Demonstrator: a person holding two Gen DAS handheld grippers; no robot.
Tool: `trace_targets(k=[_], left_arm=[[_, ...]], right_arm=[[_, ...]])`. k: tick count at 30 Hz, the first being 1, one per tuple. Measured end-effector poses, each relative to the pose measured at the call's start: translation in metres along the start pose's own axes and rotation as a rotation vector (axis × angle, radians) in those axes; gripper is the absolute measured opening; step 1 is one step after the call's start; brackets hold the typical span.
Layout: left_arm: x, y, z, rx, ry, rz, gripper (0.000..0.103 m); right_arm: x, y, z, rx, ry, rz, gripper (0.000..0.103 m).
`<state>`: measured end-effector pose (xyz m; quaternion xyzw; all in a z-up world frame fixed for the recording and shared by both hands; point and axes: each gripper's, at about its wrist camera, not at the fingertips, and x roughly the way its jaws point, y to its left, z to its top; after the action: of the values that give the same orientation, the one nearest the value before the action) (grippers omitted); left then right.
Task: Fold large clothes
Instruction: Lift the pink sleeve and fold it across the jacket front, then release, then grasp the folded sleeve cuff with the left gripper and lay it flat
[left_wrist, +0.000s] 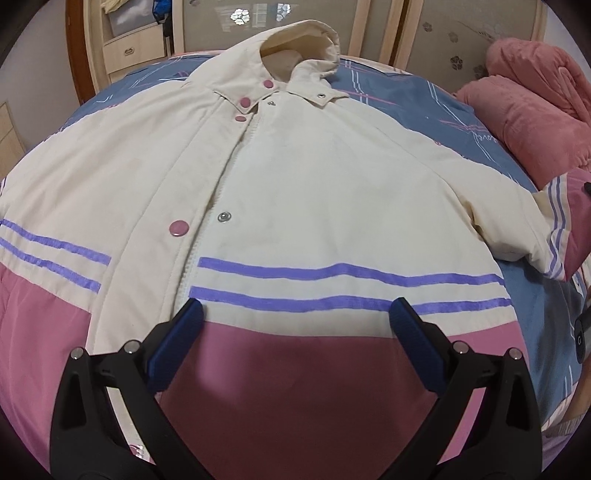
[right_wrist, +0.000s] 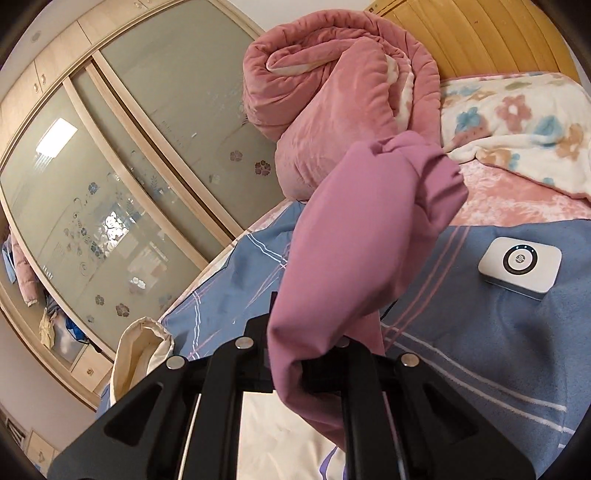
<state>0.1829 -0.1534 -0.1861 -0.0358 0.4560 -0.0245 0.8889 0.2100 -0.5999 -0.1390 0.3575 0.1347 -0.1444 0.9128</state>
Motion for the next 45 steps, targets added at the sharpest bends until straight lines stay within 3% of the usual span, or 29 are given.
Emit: trace_targets(k=[5, 8, 14, 17, 20, 23, 24, 25, 28, 31, 33, 36, 37, 38, 41, 45], left_arm=[[-0.006, 0.005, 0.005, -0.031, -0.055, 0.036, 0.101], [-0.011, 0.016, 0.009, -0.086, -0.089, 0.055, 0.101], [-0.021, 0.045, 0.011, -0.204, -0.136, 0.109, 0.101], [-0.031, 0.059, 0.012, -0.235, -0.168, 0.164, 0.101], [-0.043, 0.08, 0.014, -0.289, -0.216, 0.218, 0.101], [-0.048, 0.096, 0.011, -0.352, -0.225, 0.228, 0.101], [-0.047, 0.099, 0.01, -0.366, -0.219, 0.217, 0.101], [-0.045, 0.1, 0.009, -0.367, -0.211, 0.208, 0.101], [-0.041, 0.096, 0.008, -0.34, -0.188, 0.208, 0.101], [-0.041, 0.085, 0.01, -0.312, -0.182, 0.162, 0.101], [-0.041, 0.077, 0.012, -0.288, -0.192, 0.107, 0.101], [-0.032, 0.062, 0.015, -0.248, -0.172, 0.058, 0.101], [-0.026, 0.058, 0.016, -0.24, -0.155, 0.049, 0.101], [-0.021, 0.053, 0.017, -0.234, -0.134, 0.035, 0.101], [0.002, 0.038, 0.022, -0.249, -0.044, -0.067, 0.101], [0.021, 0.017, 0.031, -0.243, 0.011, -0.136, 0.101]], right_arm=[[-0.002, 0.013, -0.004, -0.012, 0.021, 0.044, 0.011], [-0.004, 0.043, -0.018, -0.103, 0.056, 0.112, 0.011], [0.001, 0.112, -0.071, -0.326, 0.217, 0.297, 0.011], [-0.007, 0.148, -0.109, -0.466, 0.276, 0.329, 0.013], [-0.02, 0.182, -0.152, -0.586, 0.391, 0.443, 0.014], [-0.025, 0.197, -0.177, -0.6, 0.562, 0.618, 0.032], [-0.026, 0.2, -0.181, -0.602, 0.594, 0.644, 0.049], [-0.028, 0.202, -0.183, -0.612, 0.603, 0.639, 0.059], [-0.036, 0.199, -0.168, -0.626, 0.545, 0.68, 0.069], [-0.034, 0.174, -0.13, -0.464, 0.512, 0.788, 0.085], [-0.018, 0.144, -0.1, -0.292, 0.48, 0.722, 0.088], [0.012, 0.114, -0.083, -0.199, 0.44, 0.452, 0.088], [0.023, 0.105, -0.082, -0.184, 0.449, 0.329, 0.088], [0.032, 0.099, -0.083, -0.169, 0.47, 0.266, 0.088], [0.041, 0.092, -0.086, -0.119, 0.514, 0.246, 0.088], [0.036, 0.107, -0.089, -0.201, 0.496, 0.236, 0.088]])
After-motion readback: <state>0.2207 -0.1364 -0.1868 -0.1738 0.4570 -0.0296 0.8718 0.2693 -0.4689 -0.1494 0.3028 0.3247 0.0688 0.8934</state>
